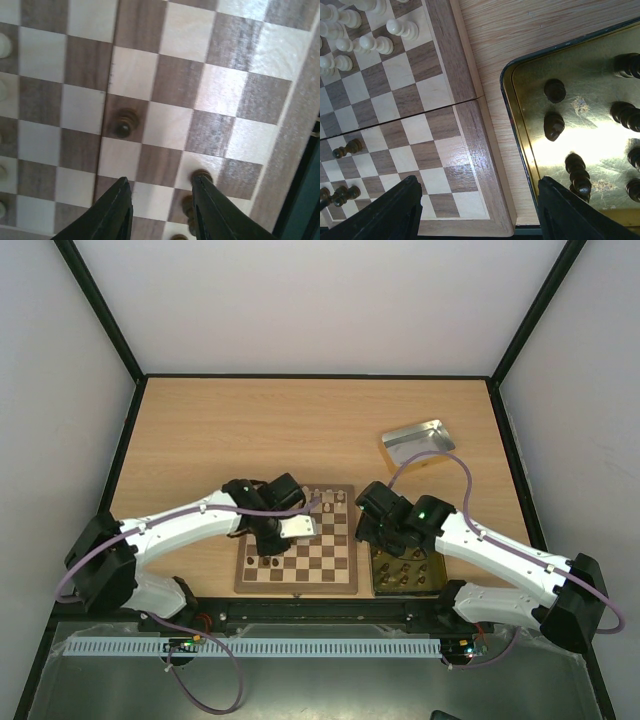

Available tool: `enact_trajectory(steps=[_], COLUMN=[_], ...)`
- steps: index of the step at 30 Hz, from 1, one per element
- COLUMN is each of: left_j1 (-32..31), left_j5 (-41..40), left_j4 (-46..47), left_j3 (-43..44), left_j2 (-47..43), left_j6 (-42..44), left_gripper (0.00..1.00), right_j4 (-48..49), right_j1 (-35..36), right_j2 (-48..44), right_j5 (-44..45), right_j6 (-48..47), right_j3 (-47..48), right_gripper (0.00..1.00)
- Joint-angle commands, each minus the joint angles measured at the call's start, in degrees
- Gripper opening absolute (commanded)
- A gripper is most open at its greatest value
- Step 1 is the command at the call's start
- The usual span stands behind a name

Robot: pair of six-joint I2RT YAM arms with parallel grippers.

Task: Set up the chess pieces on the board
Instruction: Move the chess piece to the chessboard.

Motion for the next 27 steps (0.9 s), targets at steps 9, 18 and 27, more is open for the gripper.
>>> enact_trajectory(steps=[9, 18, 27], left_j1=[5.27, 5.21, 5.08], left_j5=[-1.36, 1.90, 3.78], left_j4=[3.00, 2.94, 1.71], left_j3=[4.12, 6.35, 6.55], left_j2=[6.43, 9.22, 9.98], left_j6=[3.09, 2.99, 3.42], left_gripper=[0.32, 0.34, 0.32], right_j4=[-1.23, -2.45, -2.56], right_j1=[-0.31, -0.32, -0.30], right_j2=[-0.40, -0.64, -1.19], right_j5=[1.70, 2.05, 2.16], right_j6=[-0.17, -0.22, 0.00], right_j3=[0.29, 0.61, 0.11], right_gripper=[0.63, 0.63, 0.63])
